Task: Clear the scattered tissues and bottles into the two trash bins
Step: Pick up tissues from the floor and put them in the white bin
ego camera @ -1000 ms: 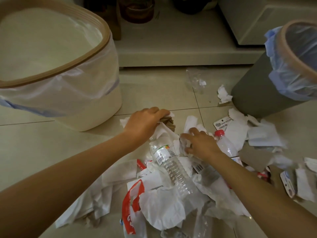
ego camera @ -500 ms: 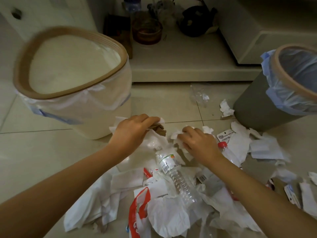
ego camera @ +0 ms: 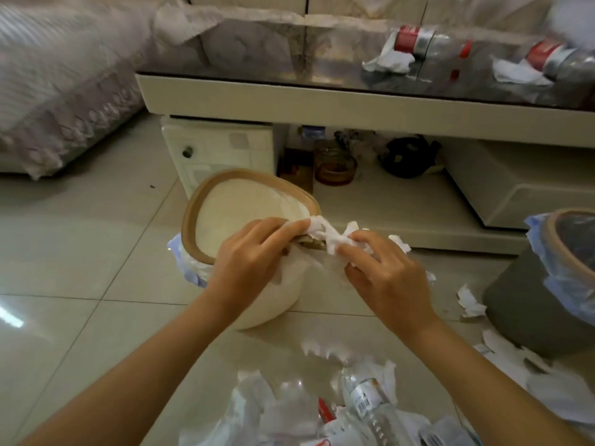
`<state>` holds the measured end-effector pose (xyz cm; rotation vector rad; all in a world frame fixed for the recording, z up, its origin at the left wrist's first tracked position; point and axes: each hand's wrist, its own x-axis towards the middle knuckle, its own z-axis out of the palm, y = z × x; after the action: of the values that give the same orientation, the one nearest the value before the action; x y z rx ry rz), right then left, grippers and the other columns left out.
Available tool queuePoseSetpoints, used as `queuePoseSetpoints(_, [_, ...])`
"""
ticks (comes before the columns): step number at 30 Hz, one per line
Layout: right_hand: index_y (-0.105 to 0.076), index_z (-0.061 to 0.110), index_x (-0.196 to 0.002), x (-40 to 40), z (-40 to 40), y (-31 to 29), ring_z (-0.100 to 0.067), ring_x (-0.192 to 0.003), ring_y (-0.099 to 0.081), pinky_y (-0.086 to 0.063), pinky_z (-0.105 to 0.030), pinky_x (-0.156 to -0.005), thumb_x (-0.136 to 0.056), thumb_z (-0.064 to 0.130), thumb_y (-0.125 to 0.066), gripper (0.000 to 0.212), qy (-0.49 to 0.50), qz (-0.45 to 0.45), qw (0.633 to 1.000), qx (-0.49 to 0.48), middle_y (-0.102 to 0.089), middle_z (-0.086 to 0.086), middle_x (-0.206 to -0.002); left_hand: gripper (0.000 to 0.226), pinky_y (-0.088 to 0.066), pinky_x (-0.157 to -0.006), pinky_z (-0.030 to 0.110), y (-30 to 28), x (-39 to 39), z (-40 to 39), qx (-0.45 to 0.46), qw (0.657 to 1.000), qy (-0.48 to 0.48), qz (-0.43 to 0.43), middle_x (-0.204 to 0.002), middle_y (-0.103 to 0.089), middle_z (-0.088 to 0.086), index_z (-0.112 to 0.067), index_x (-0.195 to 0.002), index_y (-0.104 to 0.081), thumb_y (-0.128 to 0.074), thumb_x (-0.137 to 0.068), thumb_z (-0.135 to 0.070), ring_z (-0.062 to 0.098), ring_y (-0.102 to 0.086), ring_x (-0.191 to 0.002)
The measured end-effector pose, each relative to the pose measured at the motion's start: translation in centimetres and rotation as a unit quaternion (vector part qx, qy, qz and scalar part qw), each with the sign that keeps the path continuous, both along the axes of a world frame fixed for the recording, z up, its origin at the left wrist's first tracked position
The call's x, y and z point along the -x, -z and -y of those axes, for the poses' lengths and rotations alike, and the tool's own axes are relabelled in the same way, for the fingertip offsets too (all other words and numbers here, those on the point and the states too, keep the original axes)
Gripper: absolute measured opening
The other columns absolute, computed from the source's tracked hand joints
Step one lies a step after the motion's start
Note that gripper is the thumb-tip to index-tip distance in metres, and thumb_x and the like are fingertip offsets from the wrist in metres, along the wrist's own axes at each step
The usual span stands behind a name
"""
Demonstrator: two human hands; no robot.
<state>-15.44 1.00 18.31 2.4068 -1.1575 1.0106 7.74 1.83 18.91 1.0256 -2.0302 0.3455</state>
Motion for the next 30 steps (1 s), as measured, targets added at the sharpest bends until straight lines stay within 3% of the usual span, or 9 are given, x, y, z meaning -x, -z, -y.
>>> queuePoseSetpoints(2, [-0.069,0.015,-0.104,-1.9,0.8,-1.3,-0.020,-0.078,-0.062,-0.051,-0.025,-0.055,-0.096,0.025,-0.054,0.020,-0.010,0.017,1.000,0.019,-0.066,-0.007,-0.107,0.037,-0.056,-0.074,0.037,-1.4,-1.8,1.2,0.013,0.999,-0.017,-0.043,-0.108,-0.066,0.014,-0.005,-0.123,-0.061,-0.039,-0.103,-0.027,0.024,-0.064,-0.094])
queuePoseSetpoints(5, [-0.070,0.015,-0.102,-5.0,1.9,-2.8,-0.017,-0.080,-0.061,-0.047,-0.020,-0.057,-0.099,0.029,-0.046,0.028,-0.022,0.029,0.999,0.039,-0.066,-0.007,-0.108,0.034,-0.055,-0.078,0.039,-2.1,-4.6,3.9,-0.008,0.996,-0.073,-0.048,-0.113,-0.064,0.012,-0.009,-0.127,-0.058,-0.048,-0.097,-0.022,0.025,-0.062,-0.099])
queuePoseSetpoints(8, [-0.071,0.016,-0.098,-7.9,3.1,-3.5,-0.018,-0.076,-0.061,-0.048,-0.024,-0.051,-0.093,0.021,-0.056,0.017,-0.028,0.043,0.997,0.059,-0.066,-0.005,-0.106,0.042,-0.056,-0.075,0.041,-2.0,-6.3,6.1,-0.085,0.987,-0.133,-0.010,-0.114,-0.063,0.011,-0.016,-0.134,-0.049,-0.049,-0.093,-0.025,0.026,-0.062,-0.096])
queuePoseSetpoints(11, [-0.069,0.015,-0.094,-10.2,4.4,-3.4,-0.017,-0.077,-0.061,-0.047,-0.022,-0.051,-0.088,0.017,-0.060,0.011,-0.039,0.042,0.997,0.060,-0.065,-0.005,-0.103,0.056,-0.052,-0.084,0.039,-1.6,-7.1,6.5,-0.167,0.970,-0.176,-0.002,-0.127,-0.060,0.007,-0.021,-0.142,-0.040,-0.056,-0.090,-0.034,0.026,-0.062,-0.104])
queuePoseSetpoints(15, [-0.063,0.014,-0.095,-12.7,6.2,-2.8,-0.018,-0.083,-0.060,-0.050,-0.022,-0.056,-0.088,0.017,-0.059,0.009,-0.090,0.053,0.994,0.029,-0.062,-0.006,-0.105,0.064,-0.051,-0.085,0.039,-0.3,-8.7,6.0,-0.164,0.964,-0.207,-0.005,-0.125,-0.063,0.002,-0.024,-0.140,-0.045,-0.070,-0.083,-0.037,0.024,-0.065,-0.098])
queuePoseSetpoints(18, [-0.067,0.014,-0.096,-14.1,7.3,-2.1,-0.018,-0.086,-0.062,-0.045,-0.015,-0.059,-0.084,0.020,-0.068,0.014,-0.100,0.003,0.995,0.024,-0.064,-0.006,-0.106,0.062,-0.048,-0.088,0.039,0.5,-9.5,5.5,-0.131,0.963,-0.234,0.011,-0.114,-0.069,0.003,-0.019,-0.133,-0.053,-0.077,-0.077,-0.031,0.024,-0.066,-0.094])
queuePoseSetpoints(20, [-0.068,0.015,-0.101,-14.6,8.0,-1.0,-0.021,-0.092,-0.064,-0.049,-0.020,-0.061,-0.081,0.026,-0.070,0.023,-0.104,-0.034,0.994,-0.002,-0.065,-0.006,-0.110,0.063,-0.046,-0.091,0.039,0.8,-10.0,5.2,-0.120,0.961,-0.247,0.016,-0.113,-0.069,0.003,-0.019,-0.134,-0.052,-0.077,-0.077,-0.027,0.022,-0.066,-0.095])
queuePoseSetpoints(23, [-0.062,0.016,-0.116,-14.8,8.6,0.6,-0.026,-0.106,-0.062,-0.059,-0.038,-0.073,-0.085,0.037,-0.060,0.038,-0.107,-0.053,0.990,-0.075,-0.062,-0.008,-0.123,0.061,-0.045,-0.092,0.036,1.4,-10.4,4.9,-0.125,0.958,-0.257,0.019,-0.116,-0.068,0.000,-0.022,-0.136,-0.050,-0.075,-0.080,-0.027,0.020,-0.065,-0.098])
queuePoseSetpoints(30, [-0.052,0.017,-0.134,-12.1,6.2,0.2,-0.024,-0.126,-0.050,-0.043,-0.041,-0.103,-0.096,0.043,-0.048,0.047,-0.075,-0.057,0.994,-0.046,-0.053,-0.008,-0.137,0.048,-0.046,-0.085,0.033,1.9,-8.0,3.5,-0.110,0.972,-0.209,0.014,-0.116,-0.067,-0.002,-0.022,-0.131,-0.055,-0.068,-0.086,-0.028,0.019,-0.064,-0.102])
